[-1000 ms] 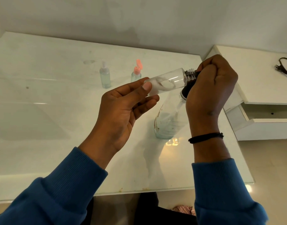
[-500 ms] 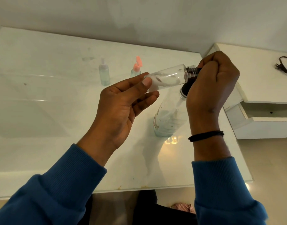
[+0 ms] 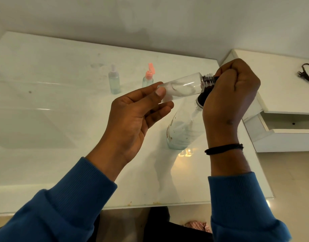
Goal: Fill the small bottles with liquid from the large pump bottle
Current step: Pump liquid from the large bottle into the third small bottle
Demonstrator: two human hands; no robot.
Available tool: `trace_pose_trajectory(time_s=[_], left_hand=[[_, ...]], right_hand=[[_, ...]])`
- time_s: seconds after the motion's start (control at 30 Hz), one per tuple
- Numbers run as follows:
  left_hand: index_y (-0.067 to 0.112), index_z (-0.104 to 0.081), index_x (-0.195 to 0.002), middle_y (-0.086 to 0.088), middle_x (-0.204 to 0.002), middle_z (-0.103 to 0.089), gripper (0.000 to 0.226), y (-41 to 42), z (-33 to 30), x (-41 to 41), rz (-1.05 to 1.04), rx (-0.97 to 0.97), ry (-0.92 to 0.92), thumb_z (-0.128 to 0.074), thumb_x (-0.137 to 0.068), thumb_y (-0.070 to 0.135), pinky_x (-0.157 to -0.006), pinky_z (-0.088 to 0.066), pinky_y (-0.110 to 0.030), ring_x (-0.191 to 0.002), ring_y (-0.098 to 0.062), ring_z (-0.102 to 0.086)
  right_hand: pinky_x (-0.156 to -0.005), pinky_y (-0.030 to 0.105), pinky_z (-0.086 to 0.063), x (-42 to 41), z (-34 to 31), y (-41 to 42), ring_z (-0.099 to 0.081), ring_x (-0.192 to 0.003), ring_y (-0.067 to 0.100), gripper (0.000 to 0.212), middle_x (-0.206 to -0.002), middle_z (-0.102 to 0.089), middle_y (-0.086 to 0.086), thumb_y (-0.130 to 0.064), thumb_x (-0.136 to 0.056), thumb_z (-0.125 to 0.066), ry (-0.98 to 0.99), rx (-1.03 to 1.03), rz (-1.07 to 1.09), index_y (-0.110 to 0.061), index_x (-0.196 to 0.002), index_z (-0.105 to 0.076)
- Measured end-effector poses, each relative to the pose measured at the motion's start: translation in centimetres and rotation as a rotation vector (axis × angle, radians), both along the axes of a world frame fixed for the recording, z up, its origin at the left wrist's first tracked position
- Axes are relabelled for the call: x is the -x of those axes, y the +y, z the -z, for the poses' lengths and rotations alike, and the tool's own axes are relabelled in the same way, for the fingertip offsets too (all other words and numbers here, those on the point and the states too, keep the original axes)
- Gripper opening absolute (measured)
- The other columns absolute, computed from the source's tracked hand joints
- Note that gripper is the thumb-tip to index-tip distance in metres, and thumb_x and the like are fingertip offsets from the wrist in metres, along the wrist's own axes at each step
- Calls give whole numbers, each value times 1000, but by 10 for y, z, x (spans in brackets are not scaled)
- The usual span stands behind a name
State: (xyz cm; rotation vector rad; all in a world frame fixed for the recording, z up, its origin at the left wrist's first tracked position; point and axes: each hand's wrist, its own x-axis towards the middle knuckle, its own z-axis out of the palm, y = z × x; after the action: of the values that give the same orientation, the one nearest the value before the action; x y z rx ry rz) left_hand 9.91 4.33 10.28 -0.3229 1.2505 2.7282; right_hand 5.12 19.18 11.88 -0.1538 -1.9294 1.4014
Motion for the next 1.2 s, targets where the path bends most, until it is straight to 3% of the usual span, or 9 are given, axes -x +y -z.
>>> trace_pose_trajectory(time_s=[0.07, 0.27, 0.47, 0.6, 0.83, 0.93, 1.0, 1.2], left_hand=[[4, -72, -116, -15, -110, -76, 44, 0, -1, 1, 2, -3, 7, -73, -74, 19, -75, -59, -24, -86, -24, -75], [4, -72, -116, -14, -107, -77, 43, 0, 2, -1, -4, 3, -10, -73, -76, 19, -74, -59, -23, -86, -25, -75], [4, -72, -116, -14, -109, -77, 43, 1, 0, -1, 5, -1, 3, -72, -76, 19, -74, -59, -24, -87, -24, -75], [4, -71, -119, -12, -108, -77, 43, 0, 1, -2, 1, 4, -11, -71, -78, 19, -74, -59, -23, -87, -24, -76], [5, -72, -115, -14, -108, -77, 42, 2, -1, -1, 1, 3, -4, -72, -75, 20, -74, -60, -24, -87, -25, -76], [4, -72, -117, -14, -108, -77, 44, 1, 0, -2, -3, 2, -19, -72, -75, 19, -74, -60, -24, -88, -25, -76], [4, -72, -117, -14, -108, -77, 44, 1, 0, -2, 2, -4, -22, -72, -75, 19, -74, -60, -24, -88, -25, -76], [5, -73, -114, -14, -108, -77, 41, 2, 0, -1, 2, -7, -12, -72, -75, 19, -75, -60, -24, -87, -25, -75]], right_hand=[[-49, 19, -30, 0, -2, -1, -34, -51, 5, 24, -54, -37, -10, 5, -79, -33, 14, 0, 0, -6, -66, -49], [-51, 28, -30, 1, 5, -3, -35, -52, 12, 25, -54, -37, -12, 1, -79, -32, -6, 29, 8, -13, -63, -45], [-50, 26, -30, 2, 0, -1, -35, -51, 9, 24, -52, -37, -13, 4, -79, -33, 20, 33, 12, -9, -64, -47], [-49, 26, -28, 1, 6, -4, -33, -51, 10, 30, -54, -36, -11, 3, -79, -32, 15, 46, 13, -20, -60, -39], [-49, 22, -30, 2, 1, -2, -34, -50, 5, 24, -52, -36, -13, 5, -79, -33, 46, 19, 23, -9, -64, -47], [-49, 28, -30, 0, 5, -5, -34, -51, 12, 28, -54, -36, -12, 3, -79, -32, 23, 53, 14, -17, -61, -42], [-50, 30, -31, 1, 3, -2, -36, -51, 14, 25, -54, -37, -10, 2, -79, -33, 5, 37, 15, -10, -63, -47], [-47, 22, -31, 0, 0, -3, -34, -48, 6, 25, -53, -36, -9, 6, -80, -32, 40, 66, 9, -6, -64, -47]])
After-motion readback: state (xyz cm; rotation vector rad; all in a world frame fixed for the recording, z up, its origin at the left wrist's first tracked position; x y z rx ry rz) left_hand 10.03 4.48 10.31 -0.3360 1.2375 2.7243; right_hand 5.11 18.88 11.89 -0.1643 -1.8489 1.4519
